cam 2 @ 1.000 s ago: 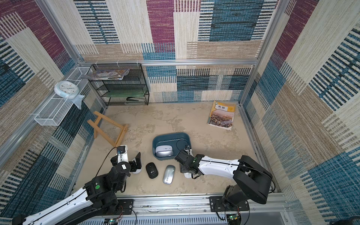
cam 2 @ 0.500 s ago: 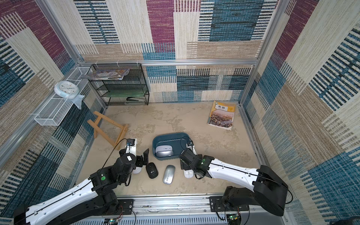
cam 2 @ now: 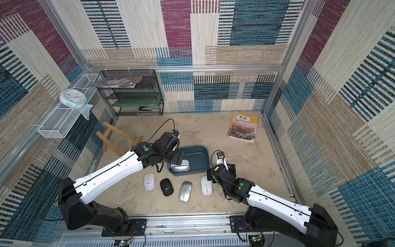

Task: Take out the mouse from the storage box
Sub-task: Adjust the mouse in the storage box.

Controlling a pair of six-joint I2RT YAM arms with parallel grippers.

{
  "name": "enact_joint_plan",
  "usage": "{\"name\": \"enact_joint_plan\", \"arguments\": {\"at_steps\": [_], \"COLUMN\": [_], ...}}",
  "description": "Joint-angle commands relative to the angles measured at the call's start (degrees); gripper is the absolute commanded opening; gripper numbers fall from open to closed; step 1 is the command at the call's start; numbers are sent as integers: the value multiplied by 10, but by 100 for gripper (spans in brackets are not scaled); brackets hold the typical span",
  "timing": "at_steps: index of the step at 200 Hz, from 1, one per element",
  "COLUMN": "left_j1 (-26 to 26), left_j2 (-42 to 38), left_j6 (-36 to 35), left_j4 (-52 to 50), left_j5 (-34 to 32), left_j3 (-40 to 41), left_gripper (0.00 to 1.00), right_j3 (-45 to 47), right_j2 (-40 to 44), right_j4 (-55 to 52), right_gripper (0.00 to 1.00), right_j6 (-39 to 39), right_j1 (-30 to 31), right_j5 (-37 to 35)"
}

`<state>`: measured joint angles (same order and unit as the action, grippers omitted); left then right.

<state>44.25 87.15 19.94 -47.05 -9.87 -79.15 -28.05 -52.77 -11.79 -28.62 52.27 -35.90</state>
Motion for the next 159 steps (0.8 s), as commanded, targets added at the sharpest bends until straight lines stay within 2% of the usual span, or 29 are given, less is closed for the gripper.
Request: {"name": "enact_joint_plan", "arguments": {"at_steps": [1,31,72,159], "left_j1": [-16,-24,-36,-47], "left_j2": [49,103,167,219], "left_j6": [-44,-75,-99,-116], "left_j4": [-99,-130,-165,-166], "left_j5": [88,121,124,136], "left_j3": [-41,-72,-111,-106], "left_gripper": [79,74,67,61], "right_j3": [24,44,65,58], "right_j2": [-3,11,40,13], "right_j4": [51,64,88,91], "right_gripper": [100,100,100,100], "right_j6": [13,10,18,20], "right_j1": [-8,-15,-23,-24], "right_j5": [20,40,59,62]}}
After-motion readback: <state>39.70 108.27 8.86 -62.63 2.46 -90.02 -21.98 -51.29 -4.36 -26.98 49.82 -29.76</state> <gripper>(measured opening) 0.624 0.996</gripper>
